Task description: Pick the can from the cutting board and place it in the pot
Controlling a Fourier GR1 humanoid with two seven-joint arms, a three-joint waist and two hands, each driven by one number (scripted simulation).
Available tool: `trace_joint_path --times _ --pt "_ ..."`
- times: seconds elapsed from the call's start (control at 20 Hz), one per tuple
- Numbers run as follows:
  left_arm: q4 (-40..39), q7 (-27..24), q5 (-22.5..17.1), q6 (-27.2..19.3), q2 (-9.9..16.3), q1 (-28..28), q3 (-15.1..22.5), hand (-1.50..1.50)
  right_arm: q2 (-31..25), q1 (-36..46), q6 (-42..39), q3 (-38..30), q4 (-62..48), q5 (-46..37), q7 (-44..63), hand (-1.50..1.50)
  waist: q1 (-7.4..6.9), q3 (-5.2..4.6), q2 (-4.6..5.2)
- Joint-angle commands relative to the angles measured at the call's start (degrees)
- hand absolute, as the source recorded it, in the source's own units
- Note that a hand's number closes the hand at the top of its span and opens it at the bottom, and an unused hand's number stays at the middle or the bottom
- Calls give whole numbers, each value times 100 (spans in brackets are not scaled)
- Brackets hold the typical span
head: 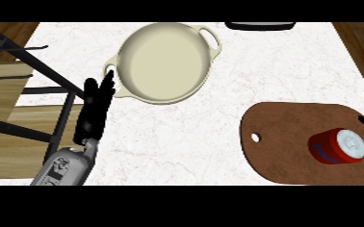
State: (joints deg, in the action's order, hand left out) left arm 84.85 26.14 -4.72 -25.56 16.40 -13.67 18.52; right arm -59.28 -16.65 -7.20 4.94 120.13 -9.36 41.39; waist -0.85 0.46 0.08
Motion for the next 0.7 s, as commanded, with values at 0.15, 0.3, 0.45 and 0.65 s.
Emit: trace_joint_path --times 0.15,0.3,0.45,0.65 --pt "-236 -191 158 432 1129 621 -564 0 354 172 145 305 -492 -401 -286 -150 -175 -37 9" --pt "-373 -189 98 648 1156 423 -683 0 360 354 94 369 -547 -548 -247 -150 -134 -46 21" --pt "-294 -174 192 558 1100 499 -729 0 471 377 151 501 -922 -798 -314 -150 -154 -41 15" --pt "-272 -81 488 444 948 411 -573 0 690 692 -10 726 -1179 -796 -110 -150 -170 -40 19"
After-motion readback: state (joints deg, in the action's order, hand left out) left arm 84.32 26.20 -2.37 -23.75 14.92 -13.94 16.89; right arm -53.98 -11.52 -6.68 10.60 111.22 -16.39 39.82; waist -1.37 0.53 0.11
